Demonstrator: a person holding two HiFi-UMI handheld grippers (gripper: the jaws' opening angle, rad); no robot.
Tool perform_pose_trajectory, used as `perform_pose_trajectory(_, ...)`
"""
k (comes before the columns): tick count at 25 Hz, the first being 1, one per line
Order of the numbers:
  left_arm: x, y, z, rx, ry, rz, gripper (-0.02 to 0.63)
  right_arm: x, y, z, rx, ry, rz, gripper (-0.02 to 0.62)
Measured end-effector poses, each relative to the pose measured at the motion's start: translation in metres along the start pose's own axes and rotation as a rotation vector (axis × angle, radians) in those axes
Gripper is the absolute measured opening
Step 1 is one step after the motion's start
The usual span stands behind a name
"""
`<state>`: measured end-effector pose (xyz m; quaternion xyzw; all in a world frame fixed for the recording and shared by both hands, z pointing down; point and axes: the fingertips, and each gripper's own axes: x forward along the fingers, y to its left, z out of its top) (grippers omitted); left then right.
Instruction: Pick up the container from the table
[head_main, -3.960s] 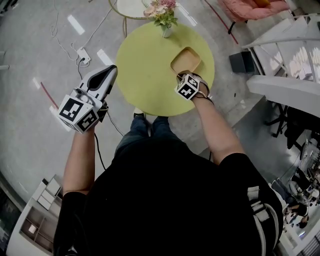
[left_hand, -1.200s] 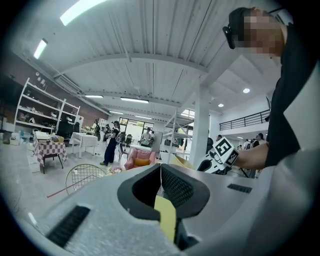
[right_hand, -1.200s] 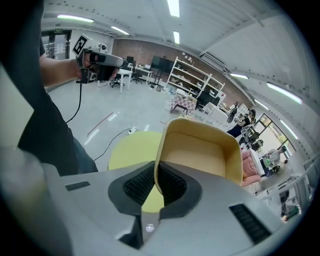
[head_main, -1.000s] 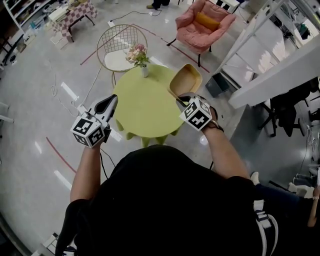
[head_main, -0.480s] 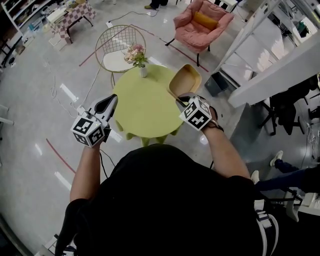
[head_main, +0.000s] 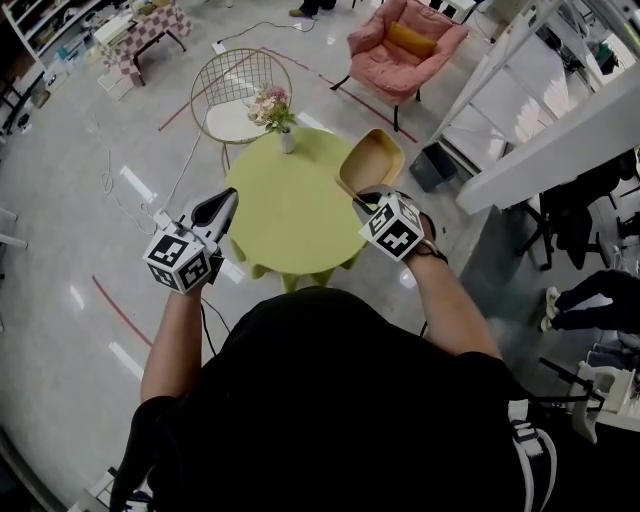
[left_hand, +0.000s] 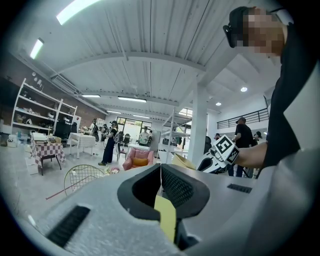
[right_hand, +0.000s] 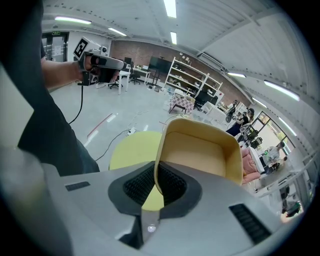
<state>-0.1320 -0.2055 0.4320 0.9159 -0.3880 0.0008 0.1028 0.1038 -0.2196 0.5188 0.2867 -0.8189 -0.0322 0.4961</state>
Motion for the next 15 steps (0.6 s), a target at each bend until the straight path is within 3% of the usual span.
perform_pose_trajectory(15,0.0021,-0.0023,0.0007,0.006,0.006,-0.004,0.018,-0.0021,-0.0001,-0.0009,0.008,-0.002,0.005,0.021)
